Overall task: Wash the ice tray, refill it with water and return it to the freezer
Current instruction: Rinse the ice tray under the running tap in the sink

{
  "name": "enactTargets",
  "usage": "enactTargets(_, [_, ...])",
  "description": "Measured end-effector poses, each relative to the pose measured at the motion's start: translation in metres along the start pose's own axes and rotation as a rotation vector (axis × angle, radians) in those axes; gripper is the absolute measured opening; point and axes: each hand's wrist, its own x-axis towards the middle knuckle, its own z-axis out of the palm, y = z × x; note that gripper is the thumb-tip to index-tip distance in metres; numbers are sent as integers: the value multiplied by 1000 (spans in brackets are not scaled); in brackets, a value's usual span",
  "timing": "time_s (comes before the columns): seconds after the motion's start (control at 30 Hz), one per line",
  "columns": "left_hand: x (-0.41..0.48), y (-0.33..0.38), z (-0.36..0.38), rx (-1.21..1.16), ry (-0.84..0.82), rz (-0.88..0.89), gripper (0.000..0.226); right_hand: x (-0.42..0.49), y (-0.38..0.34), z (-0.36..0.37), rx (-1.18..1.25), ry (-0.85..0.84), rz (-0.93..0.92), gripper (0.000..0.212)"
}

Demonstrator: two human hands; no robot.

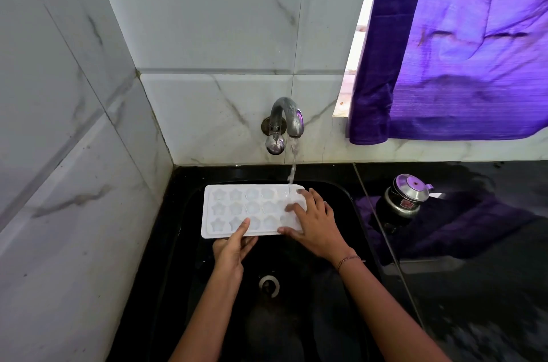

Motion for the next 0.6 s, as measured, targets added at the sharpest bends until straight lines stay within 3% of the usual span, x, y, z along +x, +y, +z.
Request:
enactTargets(0.13, [-2,0,5,7,-19,0,39,3,-2,1,-118,-27,-46,109])
enactTargets(0.27, [-2,0,5,7,-34,2,38,9,0,-1,-132,-19,-44,88])
enactTargets(0.43, [1,1,6,7,-39,9,40,8,1,1,-160,38,-80,100])
enactTargets(0.6, [2,-1,2,27,-48,3,38,8,5,-4,-180,-16,-94,79])
